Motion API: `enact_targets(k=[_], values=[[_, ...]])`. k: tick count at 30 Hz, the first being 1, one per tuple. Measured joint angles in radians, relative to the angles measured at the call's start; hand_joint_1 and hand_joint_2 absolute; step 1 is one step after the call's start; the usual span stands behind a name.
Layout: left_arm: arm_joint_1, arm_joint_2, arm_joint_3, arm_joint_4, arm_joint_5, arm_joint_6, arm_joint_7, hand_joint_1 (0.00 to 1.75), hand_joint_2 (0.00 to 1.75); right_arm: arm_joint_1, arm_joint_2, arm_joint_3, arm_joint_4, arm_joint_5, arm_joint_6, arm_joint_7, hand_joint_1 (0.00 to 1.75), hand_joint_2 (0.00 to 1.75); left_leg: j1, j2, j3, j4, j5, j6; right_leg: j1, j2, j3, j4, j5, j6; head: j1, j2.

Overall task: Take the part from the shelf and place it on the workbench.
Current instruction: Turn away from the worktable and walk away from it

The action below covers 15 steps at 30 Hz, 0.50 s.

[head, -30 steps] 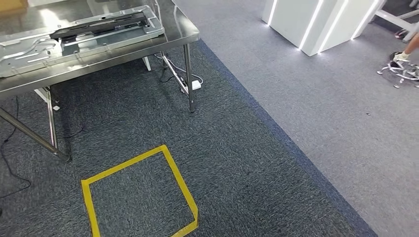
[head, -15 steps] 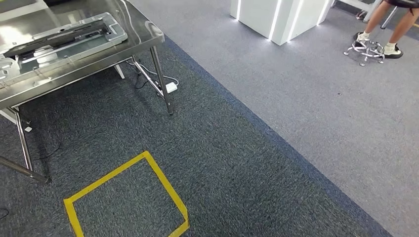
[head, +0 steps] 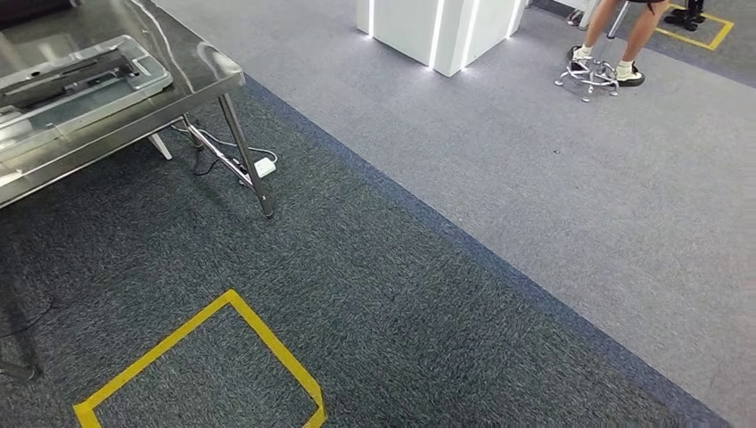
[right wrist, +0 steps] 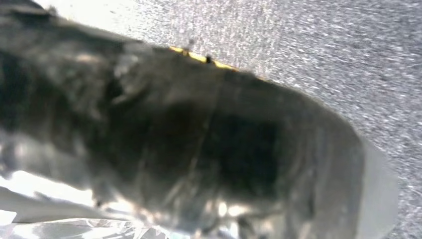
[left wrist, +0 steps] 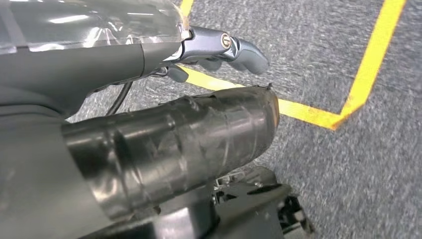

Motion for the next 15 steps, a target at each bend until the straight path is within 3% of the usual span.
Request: enact_targets(k=[2, 3, 4, 5, 6, 8, 9, 10, 12, 13, 15], values=[[0.003, 0.0, 0.0, 0.0, 0.0, 0.0, 0.0, 0.0, 0.0, -0.003, -0.001, 0.0, 0.001, 0.001, 0.0, -0.001, 0.0, 0.0, -0.002, 0.027, -0.002, -0.002, 0.001, 0.005, -0.002, -0.037, -0.055, 0.117, -0.066, 0.009, 0.002, 0.0], [0.005, 0.0, 0.0, 0.0, -0.001, -0.001, 0.0, 0.0, 0.0, -0.004, -0.002, 0.0, 0.001, 0.001, 0.0, -0.001, 0.0, 0.0, -0.003, 0.041, -0.004, -0.002, 0.001, 0.005, -0.004, -0.043, -0.081, 0.173, -0.089, 0.014, 0.001, 0.0], [0.005, 0.0, 0.0, 0.0, -0.001, -0.001, 0.001, 0.0, 0.0, -0.003, -0.002, 0.0, 0.002, 0.001, 0.0, -0.001, 0.0, 0.0, -0.004, 0.054, -0.005, -0.001, 0.0, 0.005, -0.006, -0.046, -0.093, 0.201, -0.093, 0.017, 0.001, 0.0], [0.005, 0.0, 0.0, 0.0, -0.001, -0.001, 0.001, 0.0, 0.0, -0.002, -0.003, 0.0, 0.002, 0.001, 0.0, -0.001, 0.0, 0.0, -0.003, 0.066, -0.005, -0.001, -0.001, 0.003, -0.009, -0.049, -0.086, 0.191, -0.078, 0.02, 0.001, 0.0], [0.004, -0.001, 0.0, 0.0, -0.001, -0.001, 0.001, 0.0, 0.0, -0.002, -0.004, 0.0, 0.003, 0.001, 0.0, -0.001, 0.0, 0.0, -0.003, 0.076, -0.003, 0.0, -0.002, 0.001, -0.011, -0.057, -0.058, 0.144, -0.049, 0.022, 0.001, 0.0], [0.003, -0.001, 0.0, 0.0, -0.001, -0.001, 0.001, 0.0, 0.0, -0.002, -0.006, 0.0, 0.003, 0.001, 0.0, -0.001, 0.0, 0.0, -0.004, 0.094, 0.0, 0.004, -0.008, -0.009, -0.01, -0.092, 0.017, 0.007, 0.008, 0.02, 0.001, 0.0], [0.003, -0.001, 0.0, 0.0, -0.002, -0.001, 0.001, 0.0, 0.0, -0.002, -0.006, 0.0, 0.003, 0.001, 0.0, -0.001, 0.0, 0.0, -0.006, 0.101, 0.002, 0.006, -0.012, -0.015, -0.008, -0.104, 0.041, -0.039, 0.022, 0.015, 0.001, 0.0], [0.003, -0.001, 0.0, 0.0, -0.003, -0.001, 0.001, 0.0, 0.0, -0.003, -0.006, 0.0, 0.004, 0.001, -0.001, -0.001, 0.0, 0.0, -0.008, 0.107, 0.004, 0.008, -0.016, -0.021, -0.004, -0.111, 0.052, -0.061, 0.025, 0.008, 0.001, 0.0], [0.0, -0.001, 0.0, 0.0, -0.004, -0.001, 0.002, 0.0, 0.0, -0.002, -0.007, -0.001, 0.005, 0.001, -0.001, -0.001, 0.0, 0.0, -0.009, 0.12, 0.013, 0.007, -0.019, -0.033, -0.001, -0.096, 0.051, -0.063, 0.024, -0.007, 0.001, 0.0], [-0.002, -0.001, 0.0, 0.0, -0.005, -0.001, 0.002, 0.0, 0.0, -0.002, -0.007, -0.001, 0.005, 0.001, -0.002, -0.002, 0.0, 0.0, -0.006, 0.115, 0.015, 0.011, -0.024, -0.039, -0.002, -0.088, 0.051, -0.065, 0.025, -0.014, 0.001, 0.0], [-0.003, -0.002, 0.0, 0.0, -0.006, -0.001, 0.002, 0.0, 0.0, -0.003, -0.007, -0.002, 0.005, 0.002, -0.003, -0.002, 0.0, 0.0, -0.002, 0.079, -0.003, 0.061, -0.061, -0.049, -0.005, -0.072, 0.051, -0.069, 0.031, -0.027, 0.0, 0.0]])
